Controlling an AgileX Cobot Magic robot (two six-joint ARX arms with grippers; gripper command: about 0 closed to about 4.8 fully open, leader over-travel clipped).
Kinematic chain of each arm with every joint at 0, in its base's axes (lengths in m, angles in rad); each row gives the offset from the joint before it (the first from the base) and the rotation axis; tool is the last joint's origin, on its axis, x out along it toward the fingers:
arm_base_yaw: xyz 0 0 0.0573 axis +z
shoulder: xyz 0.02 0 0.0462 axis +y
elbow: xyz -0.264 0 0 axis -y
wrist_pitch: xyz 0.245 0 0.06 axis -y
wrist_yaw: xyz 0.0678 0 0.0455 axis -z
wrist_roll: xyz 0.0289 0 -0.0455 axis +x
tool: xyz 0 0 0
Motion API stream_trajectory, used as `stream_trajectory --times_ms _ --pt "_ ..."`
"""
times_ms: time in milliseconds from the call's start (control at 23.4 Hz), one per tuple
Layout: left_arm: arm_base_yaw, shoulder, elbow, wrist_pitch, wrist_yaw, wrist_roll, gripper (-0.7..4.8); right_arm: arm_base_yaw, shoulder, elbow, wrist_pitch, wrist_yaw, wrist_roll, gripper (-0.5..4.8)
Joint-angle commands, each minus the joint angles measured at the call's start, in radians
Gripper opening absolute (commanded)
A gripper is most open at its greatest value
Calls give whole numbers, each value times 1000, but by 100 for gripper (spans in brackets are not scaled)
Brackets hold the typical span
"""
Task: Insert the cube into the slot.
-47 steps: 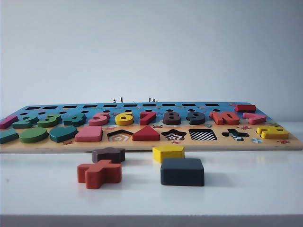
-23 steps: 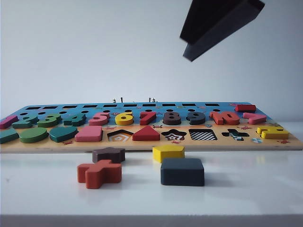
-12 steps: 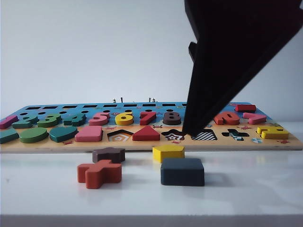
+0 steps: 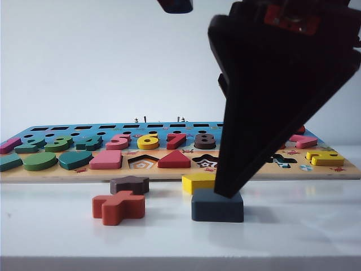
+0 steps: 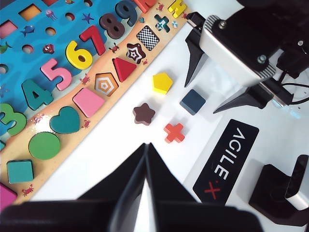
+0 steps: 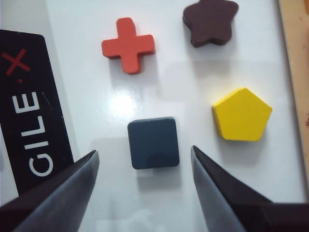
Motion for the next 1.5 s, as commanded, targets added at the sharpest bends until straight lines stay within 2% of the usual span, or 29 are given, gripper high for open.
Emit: stream_trajectory --times_ms 43,342,599,1497 --pt "0 0 3 17 4 5 20 19 2 3 36 3 3 346" --pt "0 0 3 17 4 5 20 33 32 3 40 41 2 344" --pt "-1 0 3 21 5 5 20 33 33 3 37 43 2 301" --pt "-1 0 3 18 5 5 20 33 42 1 37 45 -5 288"
